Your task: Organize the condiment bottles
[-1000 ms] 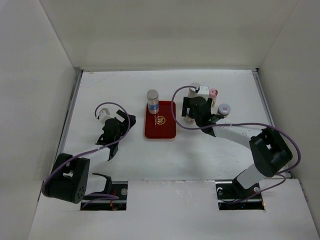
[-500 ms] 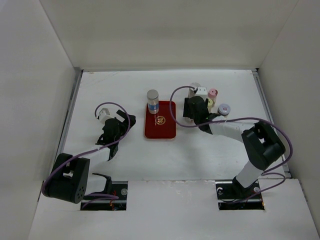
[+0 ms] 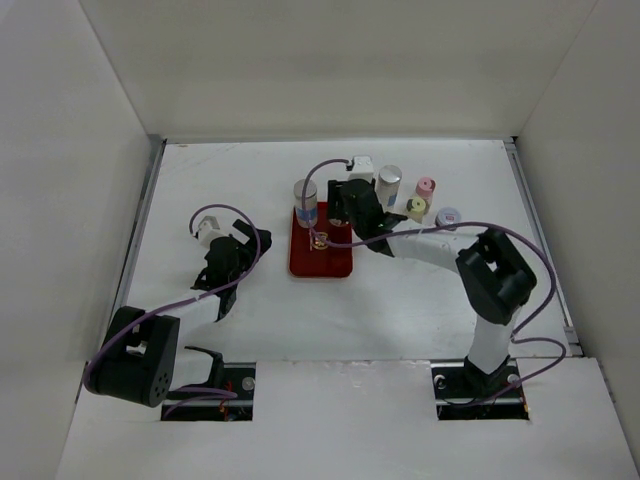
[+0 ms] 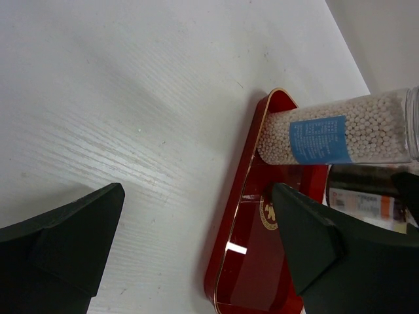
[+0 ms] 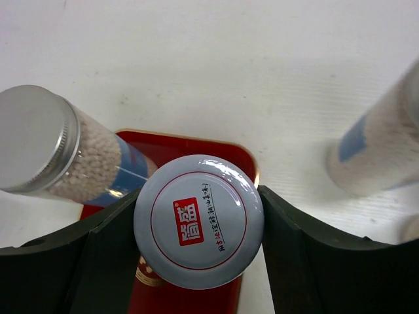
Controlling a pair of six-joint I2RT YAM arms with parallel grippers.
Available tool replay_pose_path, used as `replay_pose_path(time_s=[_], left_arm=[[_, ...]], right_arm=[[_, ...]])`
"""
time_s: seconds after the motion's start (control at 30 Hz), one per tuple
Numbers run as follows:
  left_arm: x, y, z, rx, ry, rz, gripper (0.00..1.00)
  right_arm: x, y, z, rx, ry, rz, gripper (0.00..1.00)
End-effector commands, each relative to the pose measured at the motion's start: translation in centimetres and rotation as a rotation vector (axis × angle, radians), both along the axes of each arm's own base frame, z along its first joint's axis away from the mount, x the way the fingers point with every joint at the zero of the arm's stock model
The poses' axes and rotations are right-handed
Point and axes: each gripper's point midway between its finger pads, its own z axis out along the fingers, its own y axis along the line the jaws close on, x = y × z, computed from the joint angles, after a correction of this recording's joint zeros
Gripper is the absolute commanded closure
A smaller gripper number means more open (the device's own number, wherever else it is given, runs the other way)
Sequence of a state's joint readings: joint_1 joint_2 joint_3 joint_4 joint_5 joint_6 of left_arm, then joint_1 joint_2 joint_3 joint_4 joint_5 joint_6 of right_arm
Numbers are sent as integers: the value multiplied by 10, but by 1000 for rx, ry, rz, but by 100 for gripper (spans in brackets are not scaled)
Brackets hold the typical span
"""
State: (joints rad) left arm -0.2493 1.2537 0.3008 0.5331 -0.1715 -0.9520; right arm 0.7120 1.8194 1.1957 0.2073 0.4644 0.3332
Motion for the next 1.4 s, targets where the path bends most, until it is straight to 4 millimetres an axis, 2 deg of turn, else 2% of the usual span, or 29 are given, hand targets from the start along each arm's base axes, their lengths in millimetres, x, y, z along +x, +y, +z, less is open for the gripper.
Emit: replay_pose_path(time_s=[0.0,0.2,0.3,0.4,0.47,0.53,0.63,0.73,0.87,0.97,1.07,1.17,1.23,1.37], left_arm=[[5,0,12,-20,-53,6,0],[4,-1,13,-23,-55,4,0],[4,0,11,-25,-47,0,0],[4,-2,13,-24,-53,-2,0],[4,-3,11,-24,-45,-6,0],[4,-3,11,-26,-47,-9,0],[4,-3,12,-22,-49,-4,0],[4,-4,11,-27,-45,-10,0],[5,-4,8,-20,-37,-8,0],[5,-5,10,-24,-44,-9,0],[6,-3,9,-17,-41,-2,0],[6,-2,10,-20,-43,-1,0],[6,-2,10,-16,-45,1,0],[6,-1,9,-17,-40,1,0]], right_arm=[[27,27,48,115,-134,13,47],[39,37,34,109,-123,12,42],[40,39,31,105,-114,13,33],[34,33,48,119,-134,12,20],[28,29,62,133,-147,15,16],[20,20,75,124,-153,15,16],[4,4,79,109,-135,7,18],[4,-31,79,89,-134,-56,19],[18,-85,88,83,-161,-184,17],[33,-111,92,41,-179,-242,11],[46,-129,86,-26,-173,-293,3],[61,-131,69,-63,-137,-287,0],[67,-126,55,-80,-96,-268,0],[81,-119,38,-111,-52,-257,2]])
